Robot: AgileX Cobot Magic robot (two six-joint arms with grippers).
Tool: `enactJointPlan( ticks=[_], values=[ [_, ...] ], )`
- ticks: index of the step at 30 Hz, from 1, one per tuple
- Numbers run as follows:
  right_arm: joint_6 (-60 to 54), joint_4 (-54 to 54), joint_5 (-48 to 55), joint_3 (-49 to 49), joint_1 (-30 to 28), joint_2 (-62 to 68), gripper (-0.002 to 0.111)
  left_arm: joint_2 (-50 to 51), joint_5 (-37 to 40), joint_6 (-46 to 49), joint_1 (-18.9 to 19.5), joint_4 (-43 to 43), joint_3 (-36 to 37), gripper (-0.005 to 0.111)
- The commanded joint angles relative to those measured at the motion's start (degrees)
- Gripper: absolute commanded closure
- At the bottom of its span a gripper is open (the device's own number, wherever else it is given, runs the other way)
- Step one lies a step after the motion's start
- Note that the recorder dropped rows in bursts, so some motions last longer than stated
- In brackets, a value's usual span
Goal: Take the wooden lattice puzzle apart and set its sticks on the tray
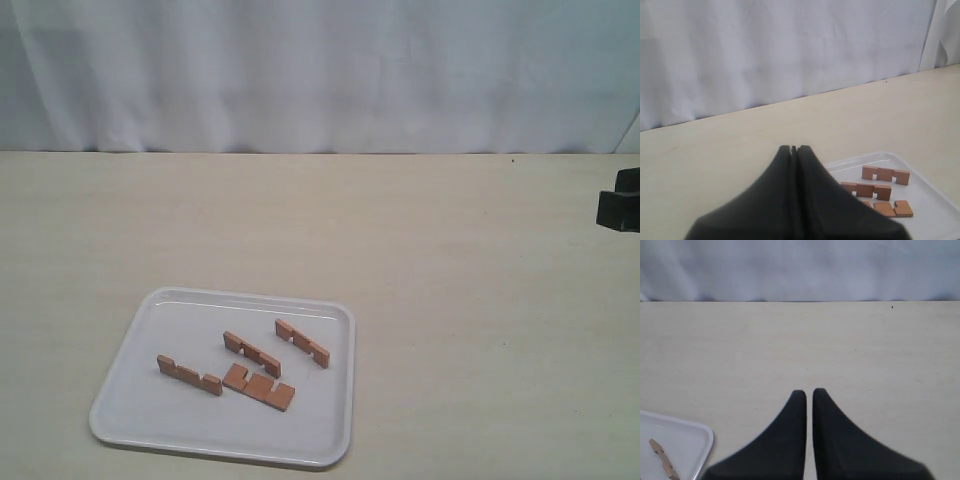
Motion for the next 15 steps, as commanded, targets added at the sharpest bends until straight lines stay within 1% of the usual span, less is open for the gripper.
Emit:
enactJointPlan(
  ticks=[1,2,5,12,13,15],
  values=[
    [0.29,0.14,-0.68,0.28,-0.15,-0.21,0.104,-0.02,-0.41,-0.3,-0.16,-0.26,0.03,0.107],
    [0.29,0.14,-0.68,0.28,-0.15,-0.21,0.104,-0.02,-0.41,-0.3,-0.04,-0.25,0.03,0.107],
    [0.29,0.14,-0.68,0.28,-0.15,-0.21,0.104,-0.02,-0.41,-0.3,1.95,-0.37,0.03,0.107],
    [0.29,0.14,-0.68,0.28,-0.15,-0.21,0.104,-0.02,-0.41,-0.3,9.17,-0.37,0.03,0.107],
    [0.29,0.14,-0.68,0.28,-0.15,-0.21,0.104,-0.02,-0.41,-0.3,11.13,-0.37,0.03,0.107],
    [0.29,0.14,-0.68,0.28,-0.15,-0.21,0.104,-0.02,-0.41,-0.3,13.21,-0.37,0.03,0.107]
  ],
)
